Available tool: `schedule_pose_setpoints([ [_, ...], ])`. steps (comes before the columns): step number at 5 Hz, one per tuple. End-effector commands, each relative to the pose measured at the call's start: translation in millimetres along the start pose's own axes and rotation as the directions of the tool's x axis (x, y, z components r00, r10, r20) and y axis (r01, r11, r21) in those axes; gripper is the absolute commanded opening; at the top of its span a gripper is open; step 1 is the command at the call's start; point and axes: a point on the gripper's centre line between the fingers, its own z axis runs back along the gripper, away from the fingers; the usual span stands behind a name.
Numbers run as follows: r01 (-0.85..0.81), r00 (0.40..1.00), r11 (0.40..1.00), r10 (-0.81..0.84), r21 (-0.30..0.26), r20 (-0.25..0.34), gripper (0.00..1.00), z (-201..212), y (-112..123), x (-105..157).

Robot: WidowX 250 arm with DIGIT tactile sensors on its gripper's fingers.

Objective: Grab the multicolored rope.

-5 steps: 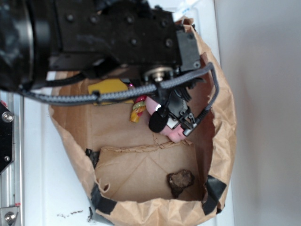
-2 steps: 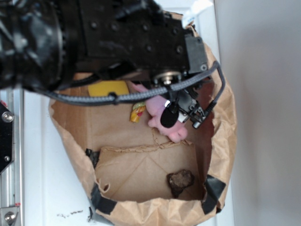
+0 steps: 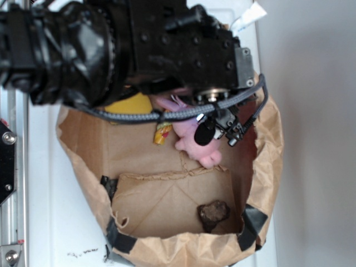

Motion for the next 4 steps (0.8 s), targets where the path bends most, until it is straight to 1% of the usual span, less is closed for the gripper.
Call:
schedule_pose_setpoints([
  [1, 0.001, 0.999, 0.999, 0.000, -0.034, 0.050, 1.00, 15.3, -4.6, 10.6],
  [2, -0.103, 0.991, 0.995, 0.104, -0.014, 0.080, 1.00, 2.6, 7.0, 29.2],
  [3, -0.158, 0.981, 0.987, 0.156, 0.009, 0.116, 1.00, -17.4, 15.9, 43.1],
  [4, -0.198, 0.971, 0.980, 0.192, 0.029, 0.142, 1.00, -27.6, 20.0, 49.6],
])
